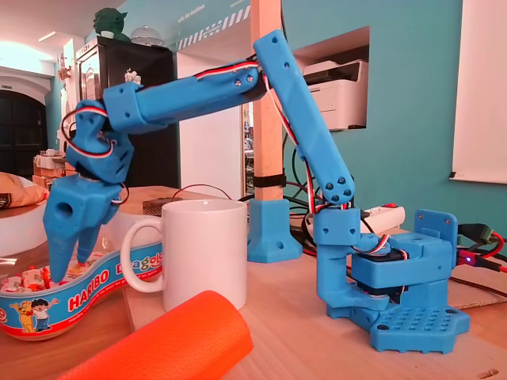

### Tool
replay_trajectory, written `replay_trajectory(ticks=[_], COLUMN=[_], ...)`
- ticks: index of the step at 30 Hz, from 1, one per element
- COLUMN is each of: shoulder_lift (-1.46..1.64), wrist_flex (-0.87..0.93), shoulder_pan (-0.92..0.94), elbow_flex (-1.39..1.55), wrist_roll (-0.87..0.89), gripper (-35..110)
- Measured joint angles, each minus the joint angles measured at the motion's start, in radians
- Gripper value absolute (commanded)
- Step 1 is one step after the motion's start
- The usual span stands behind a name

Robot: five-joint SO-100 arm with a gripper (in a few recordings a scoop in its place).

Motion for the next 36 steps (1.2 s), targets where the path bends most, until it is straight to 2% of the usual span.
replay_trajectory(ticks=[22,31,36], shoulder_lift=[-0.04,-0.041,-0.051], wrist_flex=[-0.018,-0.018,-0.018], shoulder_pan=[0.0,0.0,0.0], elbow_flex=[0.0,0.0,0.0], wrist_roll=[0.003,0.003,0.002], gripper=[27,14,13])
